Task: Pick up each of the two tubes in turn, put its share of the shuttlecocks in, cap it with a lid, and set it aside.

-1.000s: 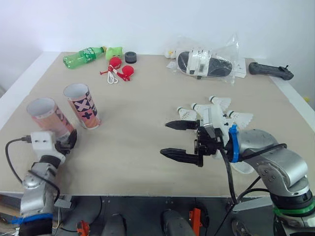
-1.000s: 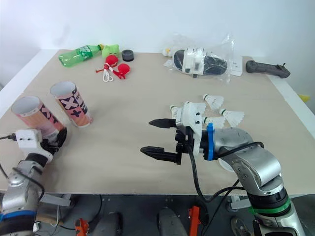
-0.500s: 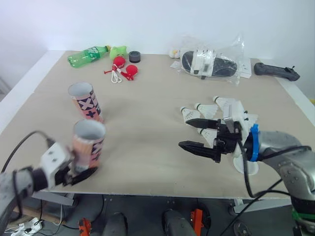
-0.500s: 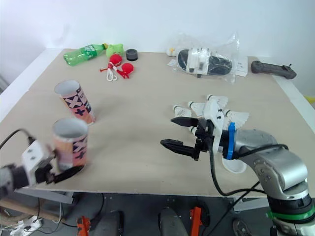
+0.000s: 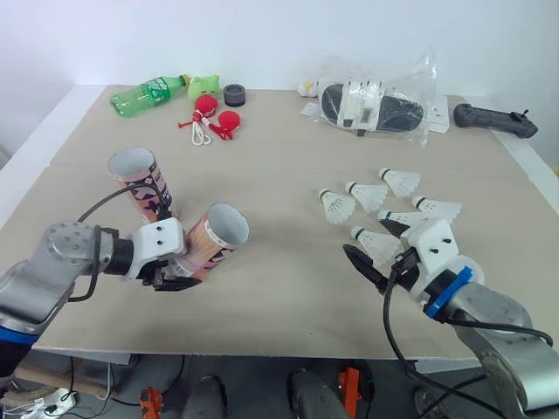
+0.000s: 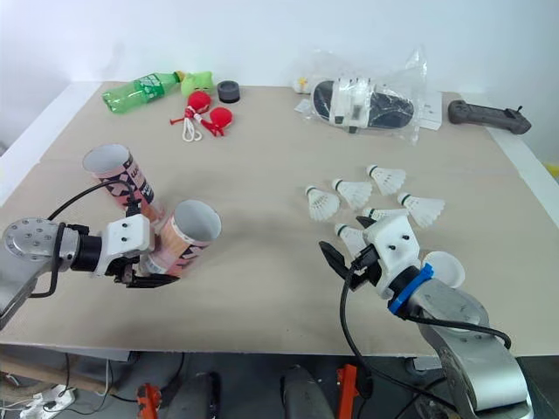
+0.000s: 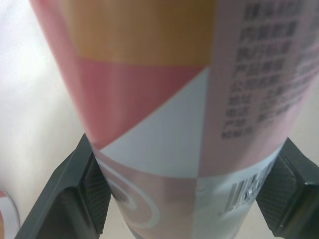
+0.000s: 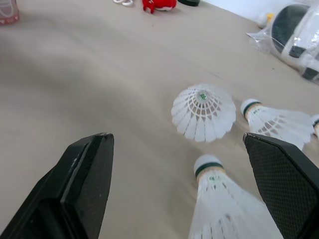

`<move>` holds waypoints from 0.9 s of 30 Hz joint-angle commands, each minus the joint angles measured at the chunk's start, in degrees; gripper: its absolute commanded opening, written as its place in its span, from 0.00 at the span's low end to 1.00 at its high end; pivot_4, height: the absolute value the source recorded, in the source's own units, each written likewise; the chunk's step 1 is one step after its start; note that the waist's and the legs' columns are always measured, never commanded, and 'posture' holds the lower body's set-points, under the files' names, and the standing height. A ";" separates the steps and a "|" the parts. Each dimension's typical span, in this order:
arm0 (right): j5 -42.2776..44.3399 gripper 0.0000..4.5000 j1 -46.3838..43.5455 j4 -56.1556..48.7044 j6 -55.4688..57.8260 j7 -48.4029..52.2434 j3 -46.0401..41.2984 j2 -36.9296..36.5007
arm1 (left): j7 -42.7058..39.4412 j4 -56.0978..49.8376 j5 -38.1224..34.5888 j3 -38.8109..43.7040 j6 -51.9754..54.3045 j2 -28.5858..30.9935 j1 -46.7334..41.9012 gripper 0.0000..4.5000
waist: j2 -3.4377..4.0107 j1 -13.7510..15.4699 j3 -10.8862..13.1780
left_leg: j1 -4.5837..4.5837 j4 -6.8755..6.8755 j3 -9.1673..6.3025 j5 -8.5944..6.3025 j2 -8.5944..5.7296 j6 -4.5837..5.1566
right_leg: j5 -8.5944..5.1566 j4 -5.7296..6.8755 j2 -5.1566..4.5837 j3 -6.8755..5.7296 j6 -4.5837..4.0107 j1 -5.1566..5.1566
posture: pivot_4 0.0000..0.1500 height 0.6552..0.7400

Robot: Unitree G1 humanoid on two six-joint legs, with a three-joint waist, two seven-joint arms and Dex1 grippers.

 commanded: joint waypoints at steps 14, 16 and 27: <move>-3.35 1.00 5.75 1.15 -2.91 0.30 -2.57 1.48 | -3.60 0.14 8.01 -7.18 2.37 -4.62 -9.06 0.76 | 0.07 1.18 0.00 | 0.15 0.76 -0.07 0.22 0.00 0.22 | 0.26 0.00 0.00 -0.07 0.27 0.43 | 1.00 1.00; -4.28 1.00 4.62 2.62 -3.03 0.23 -1.31 1.91 | -3.88 -0.20 8.24 -7.55 3.41 -5.28 -9.79 0.76 | 0.09 1.24 -0.01 | 0.14 0.77 -0.08 0.24 0.00 0.23 | 0.32 0.00 0.00 -0.07 0.36 0.42 | 1.00 1.00; -8.07 0.69 -1.95 13.21 -4.78 -1.40 2.55 5.80 | -5.08 -0.28 9.87 -8.66 4.80 -5.99 -11.23 0.76 | 0.14 1.38 -0.01 | 0.04 0.75 -0.10 0.24 -0.01 0.24 | 0.36 0.00 0.00 -0.07 0.55 0.39 | 1.00 1.00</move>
